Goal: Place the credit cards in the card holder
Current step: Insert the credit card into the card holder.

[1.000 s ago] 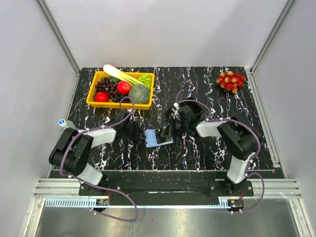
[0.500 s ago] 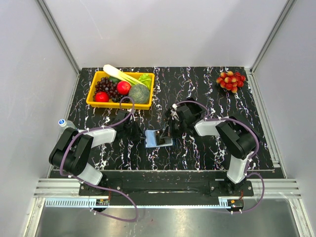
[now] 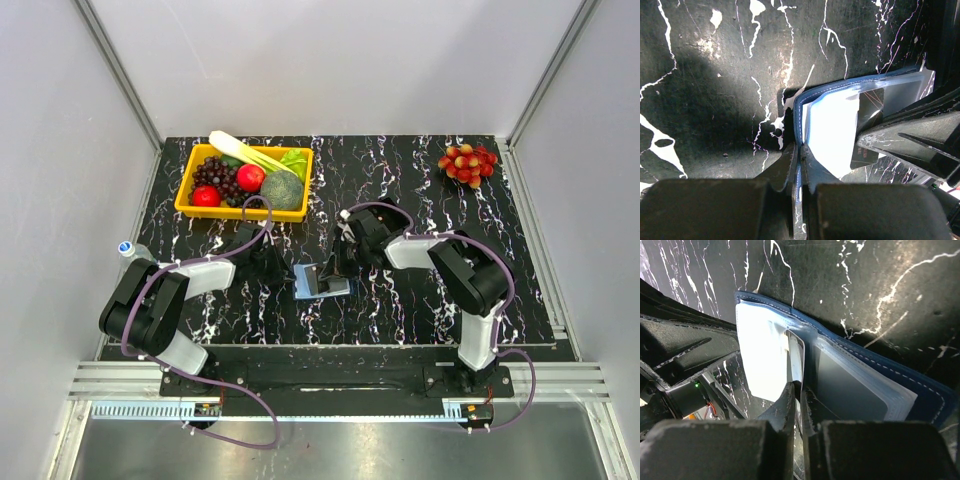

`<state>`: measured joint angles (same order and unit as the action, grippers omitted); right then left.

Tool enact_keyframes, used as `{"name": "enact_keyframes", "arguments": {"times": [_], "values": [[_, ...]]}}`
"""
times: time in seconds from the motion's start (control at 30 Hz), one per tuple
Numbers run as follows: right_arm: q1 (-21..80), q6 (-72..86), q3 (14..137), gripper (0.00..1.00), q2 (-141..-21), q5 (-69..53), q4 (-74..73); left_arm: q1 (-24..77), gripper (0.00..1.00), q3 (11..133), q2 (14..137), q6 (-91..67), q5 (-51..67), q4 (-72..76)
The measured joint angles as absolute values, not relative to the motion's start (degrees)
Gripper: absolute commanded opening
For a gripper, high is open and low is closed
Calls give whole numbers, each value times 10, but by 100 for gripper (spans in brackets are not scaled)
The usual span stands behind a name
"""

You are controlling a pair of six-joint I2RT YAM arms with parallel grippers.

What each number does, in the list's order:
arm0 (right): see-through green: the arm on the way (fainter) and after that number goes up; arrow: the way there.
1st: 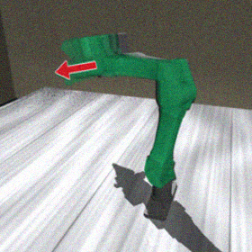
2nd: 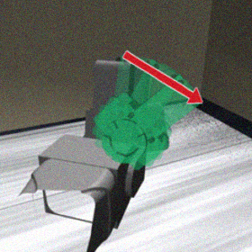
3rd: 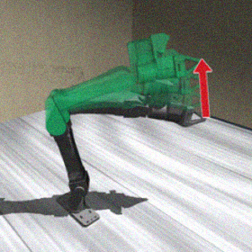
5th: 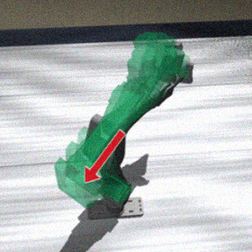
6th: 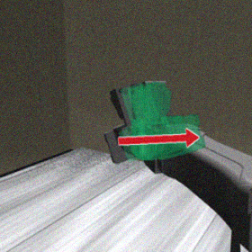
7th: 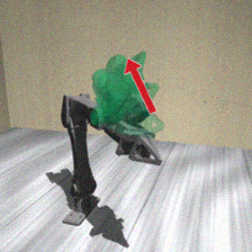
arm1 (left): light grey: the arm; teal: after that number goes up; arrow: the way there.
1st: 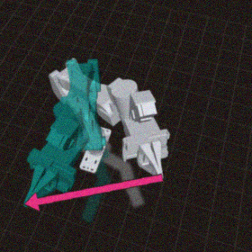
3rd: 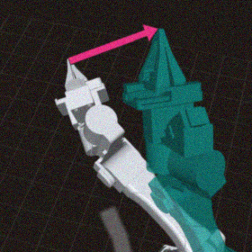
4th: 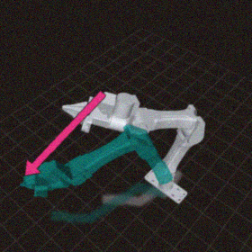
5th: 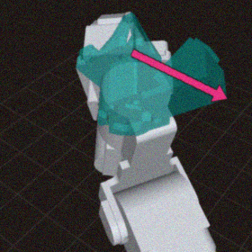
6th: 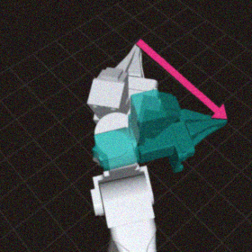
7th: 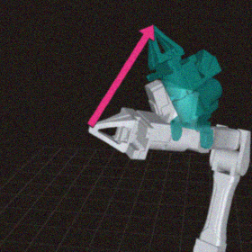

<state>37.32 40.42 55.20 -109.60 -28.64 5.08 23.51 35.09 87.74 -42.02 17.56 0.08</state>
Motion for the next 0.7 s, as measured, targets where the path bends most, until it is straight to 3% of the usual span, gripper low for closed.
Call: {"name": "enact_keyframes", "arguments": {"times": [0.03,0.1,0.23,0.7], "values": [[375,402,556,12,-1097,-286,46,235,0,351,877,-421,176,1],[378,397,564,24,-1098,-284,35,235,0,351,877,-421,176,1],[385,393,570,39,-1089,-267,13,235,0,351,877,-421,176,1],[413,375,584,47,-1046,-197,-86,241,0,350,877,-421,176,8]]}}
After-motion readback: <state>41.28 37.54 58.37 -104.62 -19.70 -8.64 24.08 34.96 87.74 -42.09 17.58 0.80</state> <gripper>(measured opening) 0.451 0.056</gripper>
